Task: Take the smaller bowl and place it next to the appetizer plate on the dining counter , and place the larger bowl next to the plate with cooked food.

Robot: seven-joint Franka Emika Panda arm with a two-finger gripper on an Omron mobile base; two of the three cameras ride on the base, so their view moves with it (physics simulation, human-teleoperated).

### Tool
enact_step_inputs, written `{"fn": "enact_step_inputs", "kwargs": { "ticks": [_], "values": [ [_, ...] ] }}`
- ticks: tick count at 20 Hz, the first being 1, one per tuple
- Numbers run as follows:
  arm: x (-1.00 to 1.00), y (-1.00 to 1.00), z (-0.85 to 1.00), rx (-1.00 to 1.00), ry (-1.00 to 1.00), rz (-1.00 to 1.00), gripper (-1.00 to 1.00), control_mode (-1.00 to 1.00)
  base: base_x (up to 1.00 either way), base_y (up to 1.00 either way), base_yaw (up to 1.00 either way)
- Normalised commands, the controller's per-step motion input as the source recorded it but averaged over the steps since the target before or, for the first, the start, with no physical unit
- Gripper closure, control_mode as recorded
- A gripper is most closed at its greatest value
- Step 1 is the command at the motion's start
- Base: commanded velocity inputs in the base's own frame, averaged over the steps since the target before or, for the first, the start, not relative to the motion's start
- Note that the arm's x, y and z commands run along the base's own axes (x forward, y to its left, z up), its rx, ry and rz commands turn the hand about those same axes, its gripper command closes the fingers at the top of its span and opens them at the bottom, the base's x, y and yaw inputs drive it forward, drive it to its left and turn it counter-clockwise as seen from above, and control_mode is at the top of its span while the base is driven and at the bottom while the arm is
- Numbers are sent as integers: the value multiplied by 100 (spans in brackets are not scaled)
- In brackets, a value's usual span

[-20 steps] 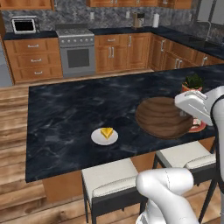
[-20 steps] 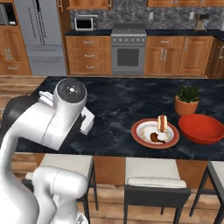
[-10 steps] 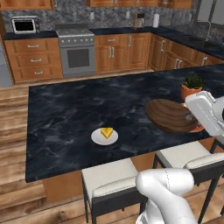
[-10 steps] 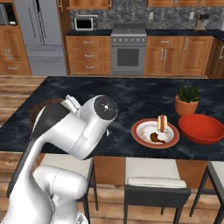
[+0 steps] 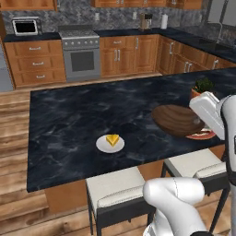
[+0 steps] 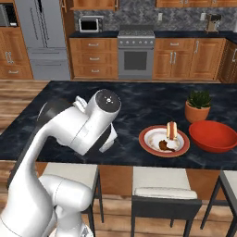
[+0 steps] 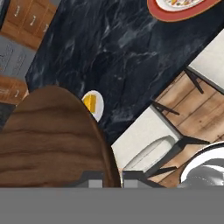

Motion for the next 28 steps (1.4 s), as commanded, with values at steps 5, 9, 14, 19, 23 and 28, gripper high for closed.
{"fn": "enact_step_inputs", "kwargs": {
  "ticks": [5, 9, 14, 19, 23, 28],
  "values": [
    [18, 0, -7, -16, 1, -2, 100, -100, 0, 0, 0],
    [9, 0, -13, -11, 0, 0, 100, -100, 0, 0, 0],
    [30, 0, -32, -3, 0, 0, 100, -100, 0, 0, 0],
    [43, 0, -34, 0, 0, 0, 100, -100, 0, 0, 0],
    [39, 0, -32, 0, 0, 0, 100, -100, 0, 0, 0],
    [29, 6, -32, 0, 0, 0, 100, -100, 0, 0, 0]
  ]
}}
